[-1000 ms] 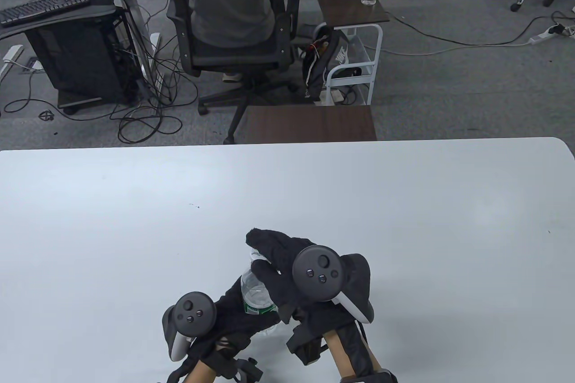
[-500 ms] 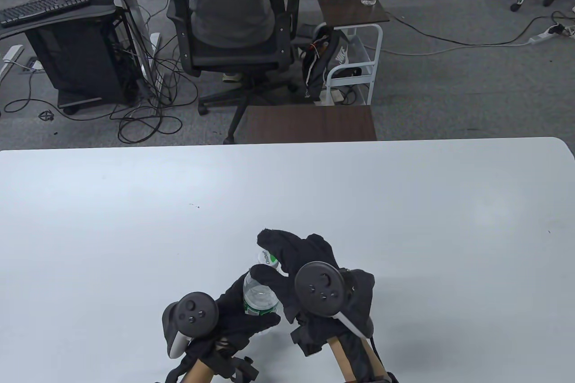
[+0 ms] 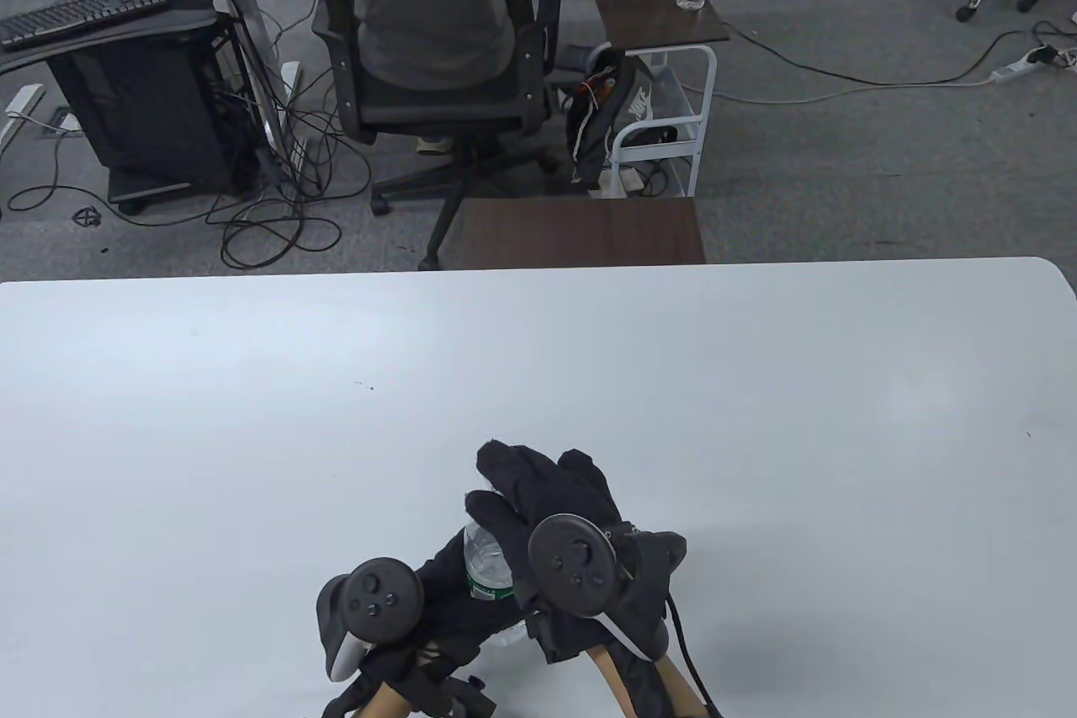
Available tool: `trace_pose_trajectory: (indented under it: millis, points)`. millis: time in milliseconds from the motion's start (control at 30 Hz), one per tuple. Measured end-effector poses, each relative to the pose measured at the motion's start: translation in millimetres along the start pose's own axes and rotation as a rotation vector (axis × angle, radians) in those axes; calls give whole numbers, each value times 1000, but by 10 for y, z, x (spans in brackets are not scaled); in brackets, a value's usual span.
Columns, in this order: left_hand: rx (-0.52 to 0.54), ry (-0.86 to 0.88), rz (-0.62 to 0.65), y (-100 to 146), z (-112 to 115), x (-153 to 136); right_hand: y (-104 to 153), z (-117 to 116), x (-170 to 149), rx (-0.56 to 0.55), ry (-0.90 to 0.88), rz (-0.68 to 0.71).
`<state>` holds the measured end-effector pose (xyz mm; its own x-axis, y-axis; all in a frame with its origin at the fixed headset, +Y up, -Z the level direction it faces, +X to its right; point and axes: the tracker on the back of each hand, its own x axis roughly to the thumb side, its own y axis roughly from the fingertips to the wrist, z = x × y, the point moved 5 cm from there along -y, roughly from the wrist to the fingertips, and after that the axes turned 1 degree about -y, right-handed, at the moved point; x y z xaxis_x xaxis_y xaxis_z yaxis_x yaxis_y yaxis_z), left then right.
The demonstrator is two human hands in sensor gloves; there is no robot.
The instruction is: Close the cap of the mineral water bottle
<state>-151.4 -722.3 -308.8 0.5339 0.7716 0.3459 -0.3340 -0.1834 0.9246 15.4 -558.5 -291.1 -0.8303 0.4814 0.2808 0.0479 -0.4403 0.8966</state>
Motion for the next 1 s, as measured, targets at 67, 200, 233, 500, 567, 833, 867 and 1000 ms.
trace_pose_trajectory:
  millis: [67, 200, 233, 500, 567, 833, 867, 1000]
  points:
    - [-28, -9, 40, -28, -39, 16, -51, -39, -55, 130, -142, 12]
    - [-153, 40, 120, -55, -50, 4, -128, -192, -90, 514, -430, 64]
    - [-177, 42, 140, -62, -55, -2, -126, -208, -78, 560, -442, 79]
    - [-34, -39, 54, -41, -107, -36, -38, -177, -73, 245, -315, 10]
    - [27, -113, 4, -21, -113, -31, 52, -162, -39, 83, -206, -25]
    - [-173, 49, 116, -69, -85, -72, -25, -160, 59, 304, -230, 74]
    - [-212, 95, 134, -85, -69, -70, -53, -171, 61, 406, -300, 77]
    - [-332, 168, 181, -81, 7, -73, -90, -207, 121, 561, -317, 94]
